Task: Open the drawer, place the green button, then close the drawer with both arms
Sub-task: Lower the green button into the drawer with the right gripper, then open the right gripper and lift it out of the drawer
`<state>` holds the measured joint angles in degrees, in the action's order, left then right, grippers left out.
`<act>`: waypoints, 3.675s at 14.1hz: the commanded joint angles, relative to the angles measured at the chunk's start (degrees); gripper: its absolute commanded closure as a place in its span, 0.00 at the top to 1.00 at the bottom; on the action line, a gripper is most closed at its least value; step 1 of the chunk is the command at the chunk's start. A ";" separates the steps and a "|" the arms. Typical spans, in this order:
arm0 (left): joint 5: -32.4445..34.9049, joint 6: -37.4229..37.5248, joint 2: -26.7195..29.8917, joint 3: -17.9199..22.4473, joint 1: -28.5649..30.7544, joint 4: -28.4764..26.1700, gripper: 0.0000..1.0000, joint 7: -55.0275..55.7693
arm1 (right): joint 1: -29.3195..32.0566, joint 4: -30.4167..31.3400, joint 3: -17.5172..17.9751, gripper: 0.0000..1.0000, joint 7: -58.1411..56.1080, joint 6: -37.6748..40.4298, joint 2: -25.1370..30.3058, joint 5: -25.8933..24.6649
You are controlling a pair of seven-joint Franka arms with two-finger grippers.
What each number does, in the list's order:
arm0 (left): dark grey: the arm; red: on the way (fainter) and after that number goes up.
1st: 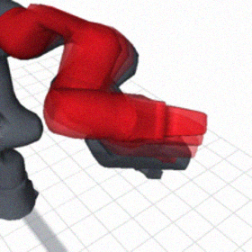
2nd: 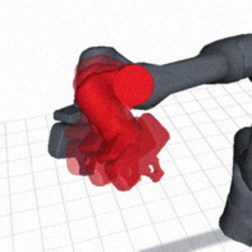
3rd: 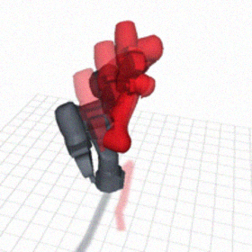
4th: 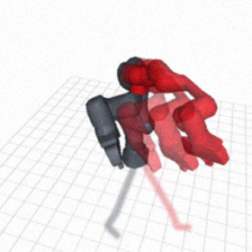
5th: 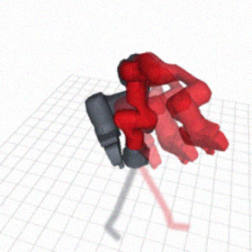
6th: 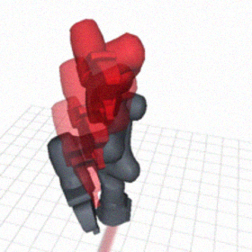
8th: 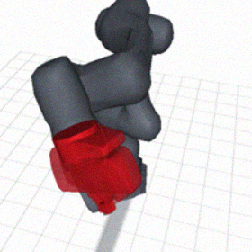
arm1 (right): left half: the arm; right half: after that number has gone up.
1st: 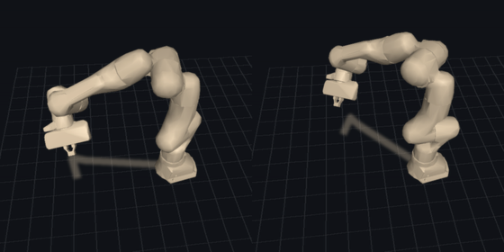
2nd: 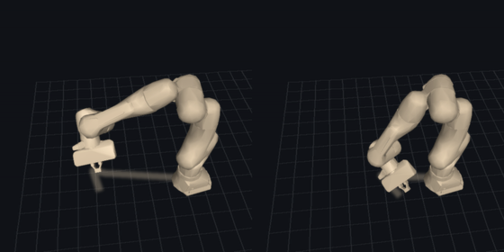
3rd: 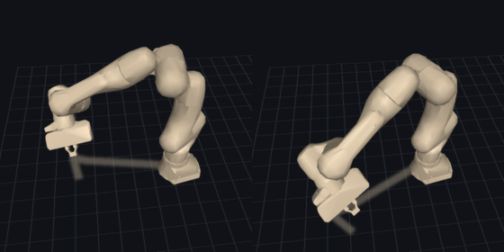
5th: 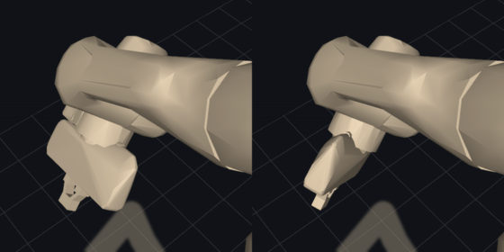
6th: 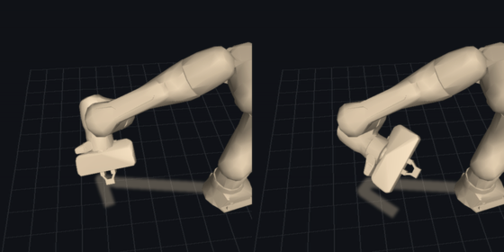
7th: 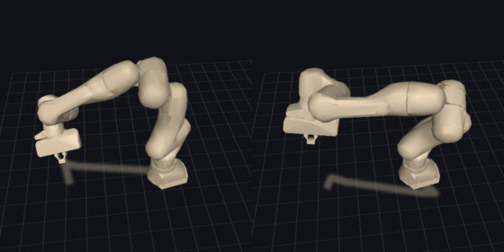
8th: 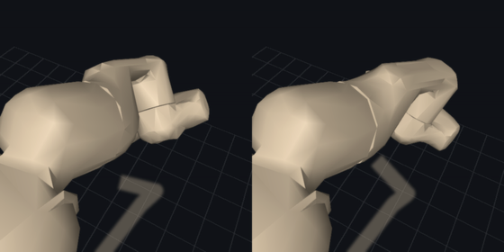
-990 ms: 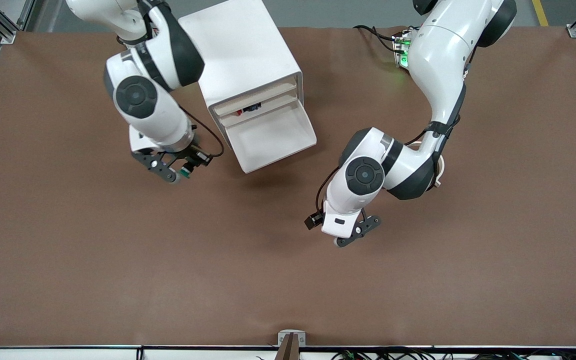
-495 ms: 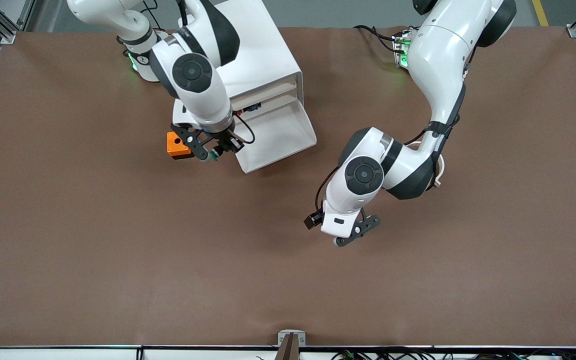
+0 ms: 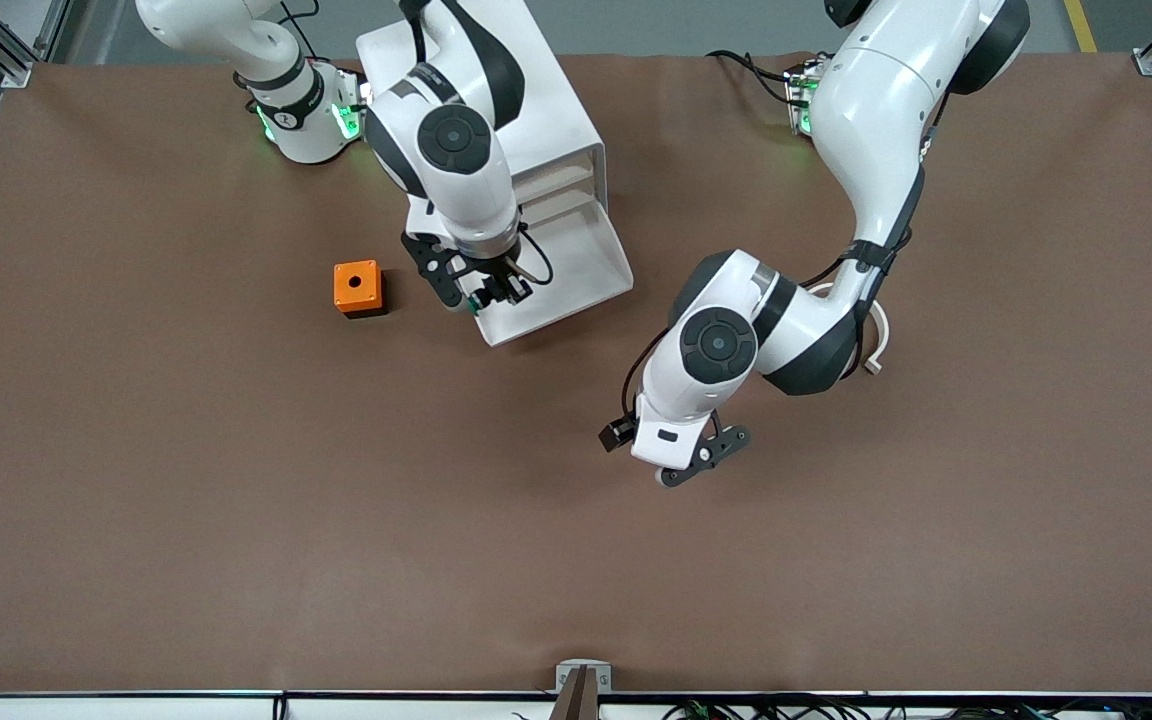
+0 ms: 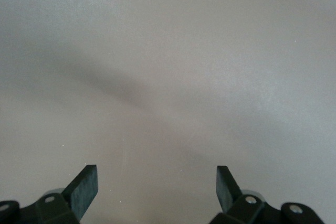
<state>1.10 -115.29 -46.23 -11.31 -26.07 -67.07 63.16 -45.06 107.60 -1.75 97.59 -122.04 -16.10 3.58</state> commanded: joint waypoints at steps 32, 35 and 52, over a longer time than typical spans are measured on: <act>1.63 -0.11 1.14 -0.47 -0.39 -1.66 0.99 -0.23 | -7.06 -3.01 -0.53 0.83 14.12 -6.64 -10.09 0.46; 1.63 -0.11 1.14 -0.47 -0.39 -1.66 0.99 -0.31 | -6.97 -3.80 -0.53 1.00 13.16 -6.55 -10.44 0.20; 1.63 -0.20 0.88 -0.38 -3.19 -2.97 0.99 -0.58 | 13.49 -17.07 -0.97 1.00 -37.08 27.28 -1.92 0.29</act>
<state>1.10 -115.29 -46.23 -11.68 -27.82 -68.48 62.81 -35.02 90.35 -3.56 67.05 -96.78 -20.62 3.56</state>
